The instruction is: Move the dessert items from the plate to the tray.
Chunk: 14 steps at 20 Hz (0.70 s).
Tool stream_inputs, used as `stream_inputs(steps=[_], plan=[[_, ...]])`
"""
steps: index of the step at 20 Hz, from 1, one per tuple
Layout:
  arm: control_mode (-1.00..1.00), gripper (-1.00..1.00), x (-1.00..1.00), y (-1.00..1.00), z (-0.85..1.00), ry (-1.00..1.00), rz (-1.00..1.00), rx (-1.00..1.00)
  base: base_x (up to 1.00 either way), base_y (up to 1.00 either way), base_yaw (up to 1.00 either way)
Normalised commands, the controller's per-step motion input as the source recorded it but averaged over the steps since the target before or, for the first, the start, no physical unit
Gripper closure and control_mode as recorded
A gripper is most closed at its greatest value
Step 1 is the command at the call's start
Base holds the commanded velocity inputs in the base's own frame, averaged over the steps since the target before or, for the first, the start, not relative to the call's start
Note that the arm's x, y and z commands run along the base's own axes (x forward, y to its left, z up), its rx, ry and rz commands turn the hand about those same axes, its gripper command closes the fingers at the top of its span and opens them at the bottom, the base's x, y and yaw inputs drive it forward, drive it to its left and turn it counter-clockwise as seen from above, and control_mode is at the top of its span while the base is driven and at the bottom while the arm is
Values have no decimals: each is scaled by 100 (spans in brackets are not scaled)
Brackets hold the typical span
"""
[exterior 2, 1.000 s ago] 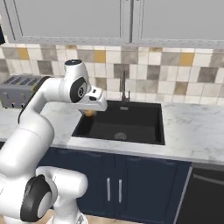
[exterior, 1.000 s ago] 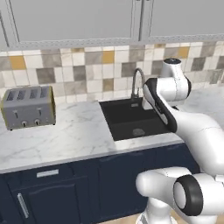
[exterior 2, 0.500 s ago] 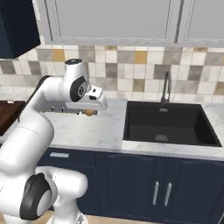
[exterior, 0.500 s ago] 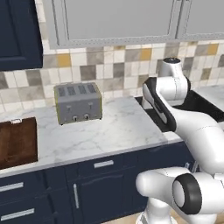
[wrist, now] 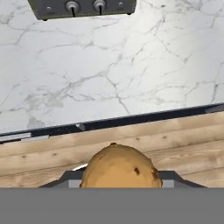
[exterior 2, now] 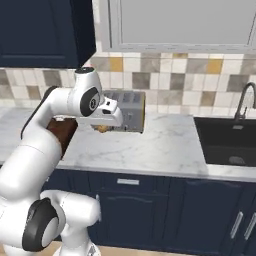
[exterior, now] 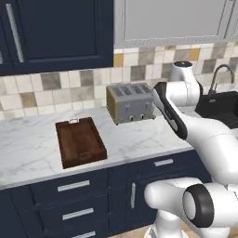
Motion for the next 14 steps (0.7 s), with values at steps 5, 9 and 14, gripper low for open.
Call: stream_inputs(steps=[5, 9, 14], plan=[[100, 100, 0, 0, 0, 0, 0, 0, -8, 100, 5], [100, 100, 0, 0, 0, 0, 0, 0, 0, 74, 11], [-100, 100, 4, 11, 0, 0, 2, 0, 0, 35, 8]])
